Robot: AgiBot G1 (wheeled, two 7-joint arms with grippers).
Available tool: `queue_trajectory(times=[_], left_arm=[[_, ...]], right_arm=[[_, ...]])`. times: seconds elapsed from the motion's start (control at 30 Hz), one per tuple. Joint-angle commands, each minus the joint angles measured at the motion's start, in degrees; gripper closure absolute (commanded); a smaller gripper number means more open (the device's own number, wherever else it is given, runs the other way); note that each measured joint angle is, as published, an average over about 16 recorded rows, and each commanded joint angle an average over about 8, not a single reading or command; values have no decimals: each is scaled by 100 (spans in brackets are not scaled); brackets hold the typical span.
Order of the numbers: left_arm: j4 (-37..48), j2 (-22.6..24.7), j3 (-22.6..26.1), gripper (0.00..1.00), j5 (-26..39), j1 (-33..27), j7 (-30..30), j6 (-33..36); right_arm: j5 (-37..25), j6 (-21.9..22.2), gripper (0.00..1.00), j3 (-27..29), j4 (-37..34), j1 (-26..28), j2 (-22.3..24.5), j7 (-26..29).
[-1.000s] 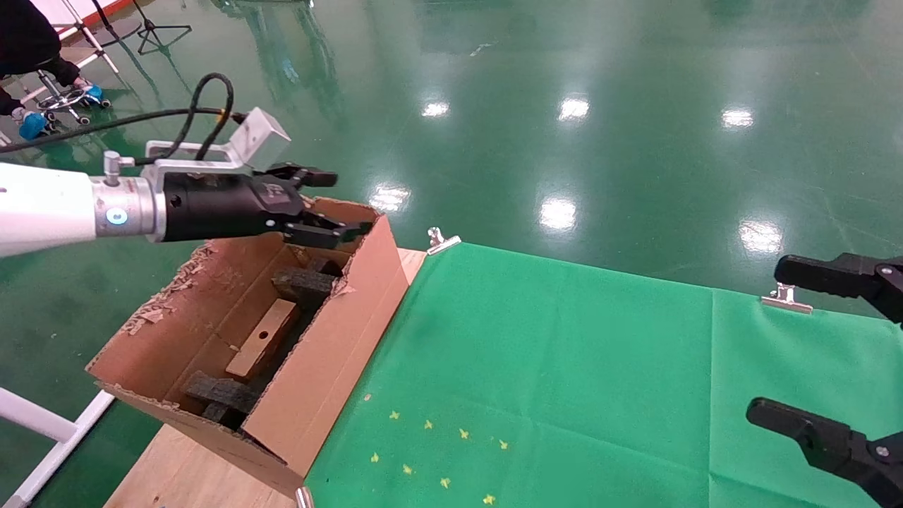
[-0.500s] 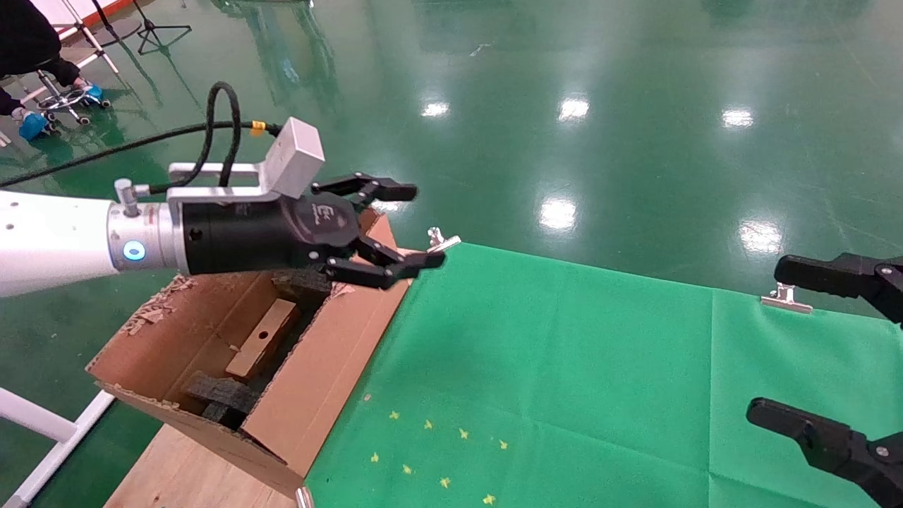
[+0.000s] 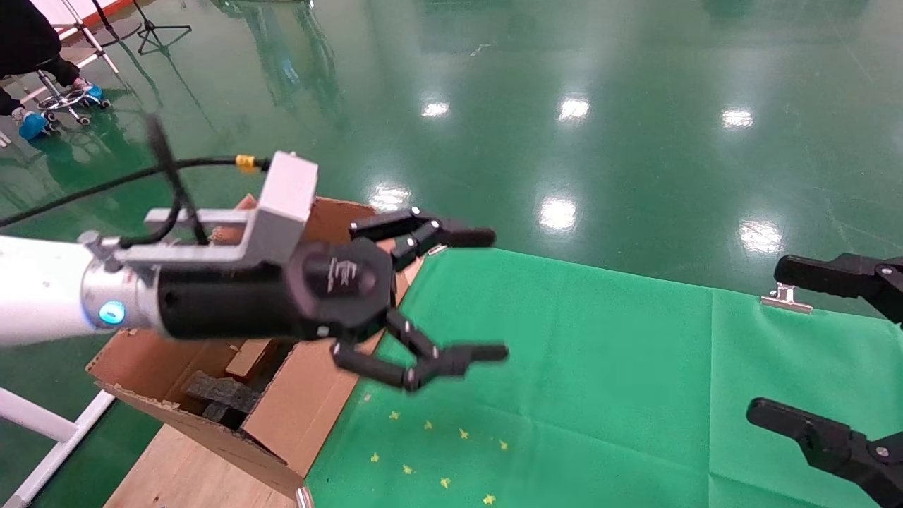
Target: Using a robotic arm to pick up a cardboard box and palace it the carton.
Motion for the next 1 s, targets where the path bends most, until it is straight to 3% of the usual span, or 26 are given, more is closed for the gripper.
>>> queue_trajectory(times=[0.03,0.27,1.0], left_arm=[[-163,-8,-56,0,-188,128,16,61],[-450,-21,-156,0,-526,354,39,175],[-297,-19,-105,0,-353,240,33,114]], right_arm=[[0,0,0,0,0,0,0,0],[0,1,0,0,-1,-1,0,0],[1,1,0,0,-1,-1,1,0]])
